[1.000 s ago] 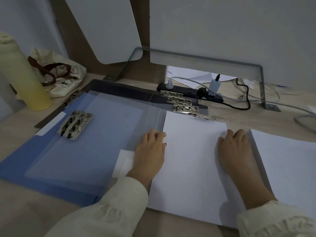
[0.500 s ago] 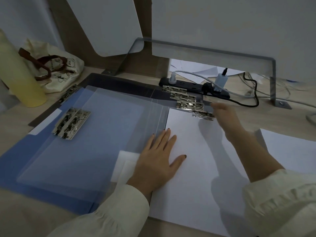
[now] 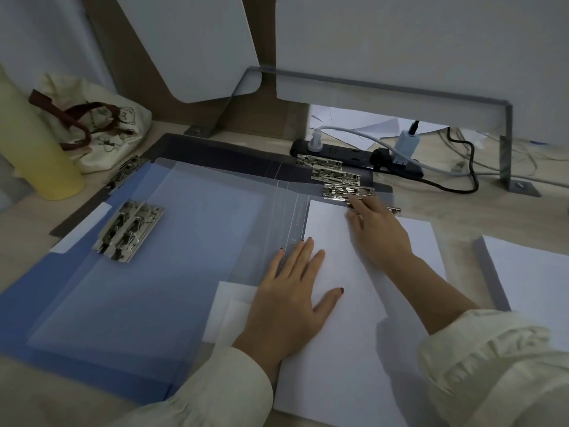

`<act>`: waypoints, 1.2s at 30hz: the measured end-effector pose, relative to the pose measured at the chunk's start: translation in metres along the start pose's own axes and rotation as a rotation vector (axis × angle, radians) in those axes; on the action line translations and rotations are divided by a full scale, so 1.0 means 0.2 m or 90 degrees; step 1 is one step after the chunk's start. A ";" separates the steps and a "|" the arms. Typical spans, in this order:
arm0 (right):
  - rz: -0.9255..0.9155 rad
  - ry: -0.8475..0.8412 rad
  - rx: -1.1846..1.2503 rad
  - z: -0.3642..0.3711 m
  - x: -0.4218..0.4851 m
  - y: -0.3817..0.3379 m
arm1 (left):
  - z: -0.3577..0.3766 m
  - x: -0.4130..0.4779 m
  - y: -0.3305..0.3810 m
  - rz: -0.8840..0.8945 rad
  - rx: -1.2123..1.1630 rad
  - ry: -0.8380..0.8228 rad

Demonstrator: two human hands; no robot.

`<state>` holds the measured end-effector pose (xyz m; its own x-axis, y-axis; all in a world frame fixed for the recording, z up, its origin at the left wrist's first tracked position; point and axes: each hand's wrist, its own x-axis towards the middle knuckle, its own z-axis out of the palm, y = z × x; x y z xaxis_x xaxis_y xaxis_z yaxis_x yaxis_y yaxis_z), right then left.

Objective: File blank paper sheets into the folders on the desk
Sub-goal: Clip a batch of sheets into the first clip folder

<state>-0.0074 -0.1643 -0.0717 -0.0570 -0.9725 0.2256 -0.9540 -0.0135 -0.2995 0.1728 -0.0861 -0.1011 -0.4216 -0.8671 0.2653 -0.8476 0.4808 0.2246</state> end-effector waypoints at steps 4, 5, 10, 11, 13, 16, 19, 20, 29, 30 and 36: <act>0.001 -0.026 -0.035 0.01 -0.01 0.00 | -0.01 0.00 0.00 -0.010 0.009 -0.032; 0.006 -0.033 -0.043 0.01 -0.01 -0.01 | -0.01 0.00 0.00 -0.012 0.011 -0.044; 0.040 -0.162 -0.064 0.00 0.02 -0.02 | -0.06 0.02 0.02 -0.030 0.004 -0.112; 0.041 -0.192 -0.063 -0.02 0.02 -0.02 | -0.06 0.02 0.02 -0.023 -0.003 -0.106; 0.067 -0.227 -0.026 -0.10 -0.02 -0.05 | -0.08 0.03 0.03 -0.044 -0.009 -0.166; 0.060 -0.240 0.044 -0.27 -0.17 -0.06 | -0.12 0.03 0.07 -0.083 0.036 -0.220; 0.091 -0.269 0.089 -0.46 -0.37 0.01 | -0.21 -0.01 0.14 -0.129 0.029 -0.297; 0.112 -0.269 0.103 -0.53 -0.44 0.05 | -0.24 -0.03 0.17 -0.139 0.016 -0.315; 0.287 -0.106 -0.025 -0.80 -0.96 0.43 | -0.40 -0.16 0.83 -0.187 -0.759 -0.334; 0.291 -0.088 -0.055 -0.79 -1.00 0.46 | -0.38 -0.16 0.91 -0.212 -0.819 -0.382; 0.257 -0.071 -0.138 -0.68 -1.12 0.53 | -0.18 -0.07 1.17 -0.411 -0.928 -0.495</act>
<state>-0.1351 0.0837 -0.0278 -0.4152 -0.9093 0.0262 -0.9023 0.4080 -0.1393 -0.0085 0.0439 -0.0177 -0.5766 -0.5943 -0.5607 -0.1601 -0.5907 0.7909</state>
